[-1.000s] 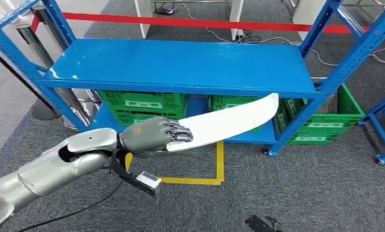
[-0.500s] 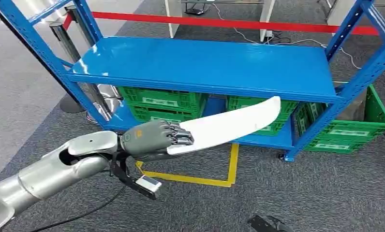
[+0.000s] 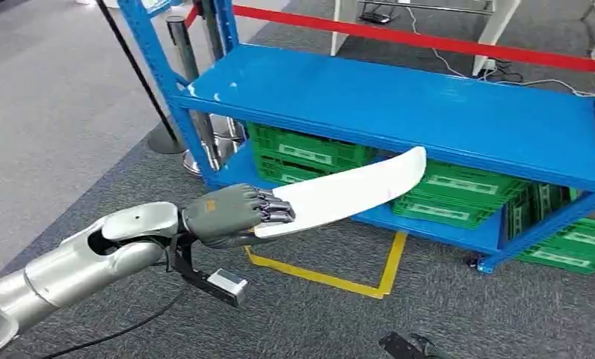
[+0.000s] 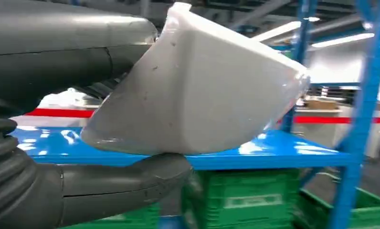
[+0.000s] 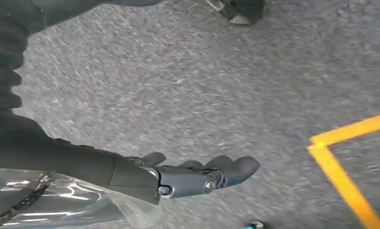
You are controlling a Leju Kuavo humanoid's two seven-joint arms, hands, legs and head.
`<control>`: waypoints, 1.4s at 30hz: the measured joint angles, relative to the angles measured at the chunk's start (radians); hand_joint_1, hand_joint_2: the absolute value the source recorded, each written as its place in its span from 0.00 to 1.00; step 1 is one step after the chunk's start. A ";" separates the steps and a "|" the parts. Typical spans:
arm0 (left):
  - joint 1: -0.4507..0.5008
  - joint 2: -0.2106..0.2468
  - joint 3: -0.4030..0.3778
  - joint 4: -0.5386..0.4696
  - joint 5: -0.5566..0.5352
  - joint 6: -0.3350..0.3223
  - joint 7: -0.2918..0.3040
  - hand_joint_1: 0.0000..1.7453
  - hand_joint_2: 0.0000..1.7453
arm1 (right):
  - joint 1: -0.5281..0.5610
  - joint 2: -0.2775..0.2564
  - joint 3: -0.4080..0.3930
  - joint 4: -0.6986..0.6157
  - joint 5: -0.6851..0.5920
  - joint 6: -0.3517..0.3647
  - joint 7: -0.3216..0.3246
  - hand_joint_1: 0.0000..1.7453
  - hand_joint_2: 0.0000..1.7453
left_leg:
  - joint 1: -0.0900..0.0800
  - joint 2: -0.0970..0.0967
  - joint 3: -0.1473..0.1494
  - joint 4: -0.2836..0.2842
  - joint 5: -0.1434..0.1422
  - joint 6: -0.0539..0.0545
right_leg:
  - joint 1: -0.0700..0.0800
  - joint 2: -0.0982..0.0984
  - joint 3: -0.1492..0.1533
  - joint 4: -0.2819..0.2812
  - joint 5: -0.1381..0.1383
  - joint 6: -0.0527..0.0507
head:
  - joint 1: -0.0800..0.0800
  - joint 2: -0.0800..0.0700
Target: Take the parts from the cabinet and place them on the table.
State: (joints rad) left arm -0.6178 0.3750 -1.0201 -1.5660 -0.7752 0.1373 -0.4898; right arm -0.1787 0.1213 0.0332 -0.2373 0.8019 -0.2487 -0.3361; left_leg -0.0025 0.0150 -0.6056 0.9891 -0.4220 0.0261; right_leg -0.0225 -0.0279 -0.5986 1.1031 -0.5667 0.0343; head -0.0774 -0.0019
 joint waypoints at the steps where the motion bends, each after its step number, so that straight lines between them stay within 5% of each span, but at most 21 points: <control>1: 0.001 -0.003 0.000 0.000 0.000 0.000 0.000 1.00 1.00 | 0.003 0.000 0.000 0.000 0.000 0.001 0.000 0.00 1.00 | 0.000 -0.014 -0.001 0.000 0.000 0.001 | 0.001 0.017 -0.042 0.087 -0.036 0.000 | 0.001 0.000; 3: 0.007 -0.004 -0.004 0.000 0.000 0.000 0.000 1.00 1.00 | 0.008 0.000 0.000 0.000 0.000 0.003 0.000 0.00 1.00 | -0.003 -0.041 -0.002 0.002 0.000 0.003 | 0.003 0.026 -0.111 0.211 -0.069 0.000 | 0.001 0.000; 4: 0.010 -0.004 -0.005 0.000 0.000 0.000 0.000 1.00 1.00 | 0.009 0.000 0.000 0.000 0.000 0.004 0.000 0.00 1.00 | -0.005 -0.057 -0.002 0.003 0.000 0.003 | 0.003 0.026 -0.118 0.208 -0.048 -0.002 | 0.002 0.000; 7: 0.009 -0.004 -0.004 0.000 0.000 0.000 0.000 1.00 1.00 | 0.007 0.000 0.000 0.000 0.001 0.004 0.000 0.00 1.00 | -0.003 -0.101 -0.001 0.011 -0.003 -0.002 | 0.000 0.059 -0.024 -0.021 0.092 -0.008 | 0.001 0.000; 8: 0.010 -0.004 -0.004 0.000 -0.001 0.000 0.000 1.00 1.00 | 0.007 0.000 0.000 0.000 0.001 0.004 0.001 0.00 1.00 | -0.001 -0.111 -0.004 0.015 -0.006 -0.007 | -0.005 0.109 -0.001 -0.063 0.082 -0.012 | 0.000 0.000; 9: 0.007 -0.003 -0.004 0.000 -0.001 0.000 0.000 1.00 1.00 | 0.007 0.000 0.000 0.000 0.001 0.004 0.001 0.00 1.00 | -0.004 -0.123 -0.014 0.027 -0.007 -0.012 | -0.007 0.118 0.015 -0.083 0.079 -0.010 | -0.002 0.000; 13: 0.013 0.003 -0.003 0.000 -0.003 0.002 0.000 1.00 1.00 | 0.004 0.004 0.001 0.000 0.002 0.007 0.001 0.00 1.00 | 0.007 -0.157 -0.027 0.023 0.000 -0.035 | -0.008 0.071 0.017 -0.084 0.088 -0.030 | 0.001 0.000; 15: 0.006 0.002 -0.003 0.000 -0.003 0.003 0.000 1.00 1.00 | 0.002 0.000 0.001 0.000 0.002 0.007 0.001 0.00 1.00 | 0.002 -0.060 -0.058 0.097 -0.047 -0.047 | -0.004 0.048 0.022 -0.087 0.085 -0.042 | -0.015 0.000; 17: 0.008 0.000 -0.003 0.000 -0.003 0.003 0.000 1.00 1.00 | 0.006 0.000 0.001 0.000 0.002 0.007 0.001 0.00 1.00 | 0.008 -0.029 -0.136 0.261 -0.117 -0.057 | -0.001 0.018 0.024 -0.087 0.081 -0.049 | -0.014 0.000; 19: 0.013 0.001 -0.003 0.000 -0.003 0.003 0.000 1.00 1.00 | 0.007 0.000 0.001 0.000 0.003 0.008 0.001 0.00 1.00 | 0.014 -0.023 -0.169 0.327 -0.123 -0.062 | 0.000 -0.010 0.025 -0.086 0.078 -0.048 | -0.014 0.000; 22: 0.011 0.000 -0.003 0.000 -0.003 0.003 0.000 1.00 1.00 | 0.004 0.000 0.001 0.000 0.003 0.008 0.001 0.00 1.00 | 0.012 0.002 -0.069 0.134 -0.014 -0.052 | 0.001 -0.047 0.034 -0.086 0.071 -0.043 | -0.014 0.000; 23: 0.008 0.000 -0.002 0.000 -0.003 0.003 0.000 1.00 1.00 | 0.003 0.000 0.001 0.000 0.003 0.008 0.001 0.00 1.00 | 0.002 0.062 -0.022 0.048 0.014 -0.040 | 0.003 -0.057 0.040 -0.087 0.067 -0.040 | -0.015 0.000; 24: 0.003 0.000 -0.002 0.000 -0.003 0.003 0.000 1.00 1.00 | 0.003 0.001 0.001 0.000 0.003 0.008 0.001 0.00 1.00 | -0.018 0.105 -0.010 0.025 -0.004 -0.032 | 0.010 -0.071 0.040 -0.085 0.062 -0.032 | -0.013 0.000; 28: 0.005 0.004 -0.001 0.000 -0.006 0.003 0.000 1.00 1.00 | 0.002 0.003 0.002 -0.002 0.003 0.010 0.001 0.00 1.00 | -0.016 0.046 -0.014 0.011 -0.001 -0.013 | 0.011 -0.124 0.056 -0.093 0.052 -0.010 | -0.014 0.000; 30: 0.002 0.001 -0.002 -0.001 -0.008 0.006 0.000 1.00 1.00 | 0.000 0.003 0.002 -0.002 0.003 0.007 0.001 0.00 1.00 | -0.004 0.021 -0.007 0.001 0.006 -0.003 | 0.003 -0.014 0.026 -0.035 0.009 -0.007 | -0.009 0.000; 33: 0.011 -0.001 -0.004 -0.001 -0.011 0.006 0.001 1.00 1.00 | 0.011 0.003 0.002 -0.002 0.003 0.008 0.002 0.00 1.00 | -0.004 -0.026 -0.008 0.002 0.004 0.003 | 0.003 0.026 -0.094 0.194 -0.080 -0.004 | -0.006 0.000; 35: 0.020 -0.001 -0.005 -0.001 -0.013 0.008 0.001 1.00 1.00 | 0.014 0.003 0.002 -0.002 0.003 0.008 0.001 0.00 1.00 | -0.003 -0.060 -0.007 0.003 0.004 0.002 | 0.003 0.027 -0.118 0.202 -0.042 -0.003 | -0.006 0.000; 37: 0.022 0.001 -0.004 -0.001 -0.015 0.011 0.001 1.00 1.00 | 0.013 0.003 0.002 -0.002 0.003 0.007 0.001 0.00 1.00 | 0.002 -0.093 -0.006 0.010 -0.001 -0.005 | -0.001 0.041 -0.059 0.043 0.065 -0.002 | -0.006 0.000; 38: 0.022 0.001 -0.004 -0.001 -0.016 0.013 0.001 1.00 1.00 | 0.013 0.003 0.002 -0.002 0.003 0.007 0.001 0.00 1.00 | 0.004 -0.106 -0.007 0.018 -0.006 -0.012 | -0.006 0.074 -0.027 -0.040 0.103 0.001 | -0.006 0.000; 39: 0.021 0.002 -0.004 -0.001 -0.016 0.015 0.001 1.00 1.00 | 0.013 0.003 0.002 -0.001 0.003 0.007 0.001 0.00 1.00 | 0.000 -0.118 -0.015 0.027 -0.010 -0.020 | -0.013 0.126 -0.012 -0.054 0.083 0.004 | -0.005 0.000; 42: 0.027 0.010 -0.004 -0.001 -0.018 0.018 0.001 1.00 1.00 | 0.015 0.003 0.002 -0.001 0.003 0.007 0.000 0.00 1.00 | 0.013 -0.154 -0.030 0.029 -0.002 -0.036 | -0.004 0.104 -0.006 -0.059 0.079 -0.009 | -0.005 0.000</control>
State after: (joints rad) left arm -0.5911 0.3845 -1.0239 -1.5667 -0.7935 0.1556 -0.4887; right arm -0.1642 0.1247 0.0351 -0.2380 0.8049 -0.2419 -0.3357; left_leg 0.0102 -0.1387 -0.6360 1.0177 -0.4242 -0.0100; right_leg -0.0269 0.0757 -0.6042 1.0443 -0.4874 0.0253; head -0.0824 -0.0019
